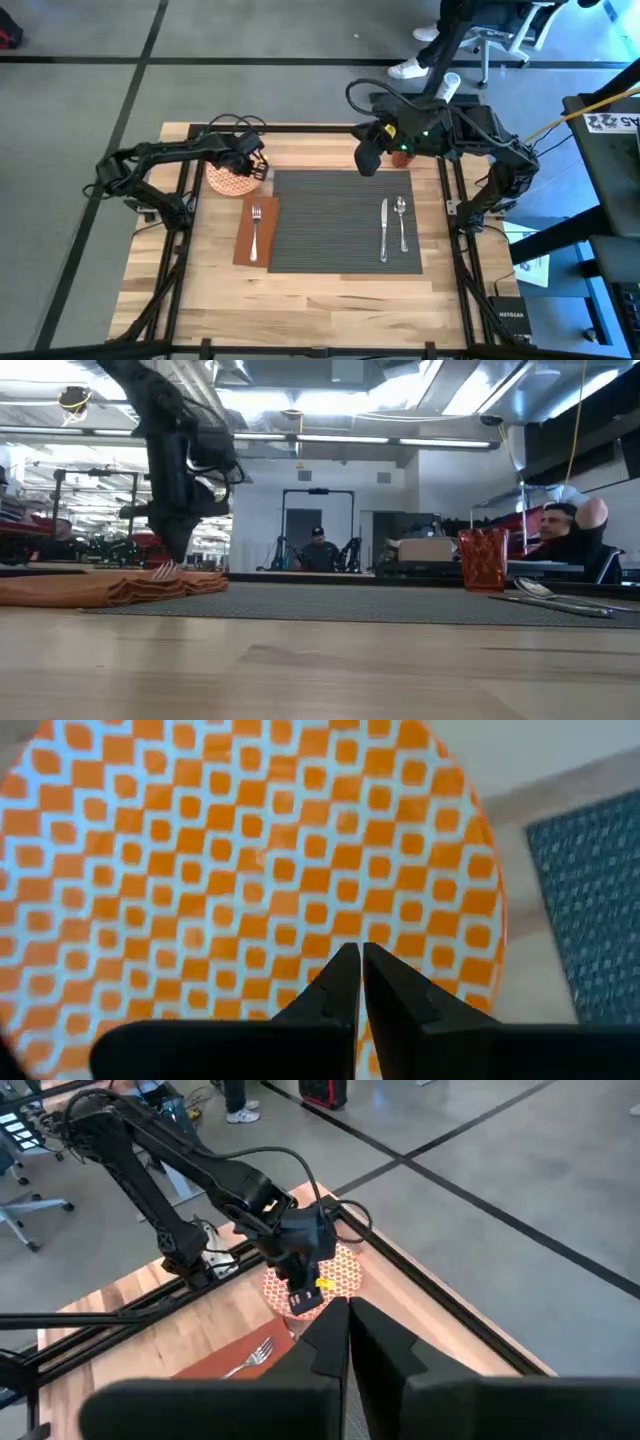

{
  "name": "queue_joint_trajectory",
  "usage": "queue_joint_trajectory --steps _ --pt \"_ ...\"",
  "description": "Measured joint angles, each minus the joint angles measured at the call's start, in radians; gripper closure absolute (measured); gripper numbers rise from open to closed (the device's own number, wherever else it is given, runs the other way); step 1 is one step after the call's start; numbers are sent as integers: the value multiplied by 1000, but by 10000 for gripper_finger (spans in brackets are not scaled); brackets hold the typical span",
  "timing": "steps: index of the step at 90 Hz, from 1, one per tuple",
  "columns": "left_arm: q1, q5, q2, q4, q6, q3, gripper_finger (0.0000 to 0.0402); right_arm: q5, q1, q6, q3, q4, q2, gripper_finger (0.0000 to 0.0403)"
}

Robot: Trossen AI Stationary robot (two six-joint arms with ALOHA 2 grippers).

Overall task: Set table place
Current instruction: Put the orange plate on the gray tablemat to the left of the silver fork

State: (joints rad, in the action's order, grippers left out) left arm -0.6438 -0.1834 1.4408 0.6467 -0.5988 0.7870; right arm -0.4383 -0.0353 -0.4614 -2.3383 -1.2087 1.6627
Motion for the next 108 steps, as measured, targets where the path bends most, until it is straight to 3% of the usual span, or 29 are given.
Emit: queue_joint_trajectory --steps 32,76,108 --pt "-35 44 157 -116 50 -21 401 -21 1 -6 0 -11 0 403" --pt "-68 149 265 -376 67 35 401 -25 2 -14 0 -31 0 403" --pt "22 245 318 -490 -3 105 402 -26 3 -33 0 -29 0 403"
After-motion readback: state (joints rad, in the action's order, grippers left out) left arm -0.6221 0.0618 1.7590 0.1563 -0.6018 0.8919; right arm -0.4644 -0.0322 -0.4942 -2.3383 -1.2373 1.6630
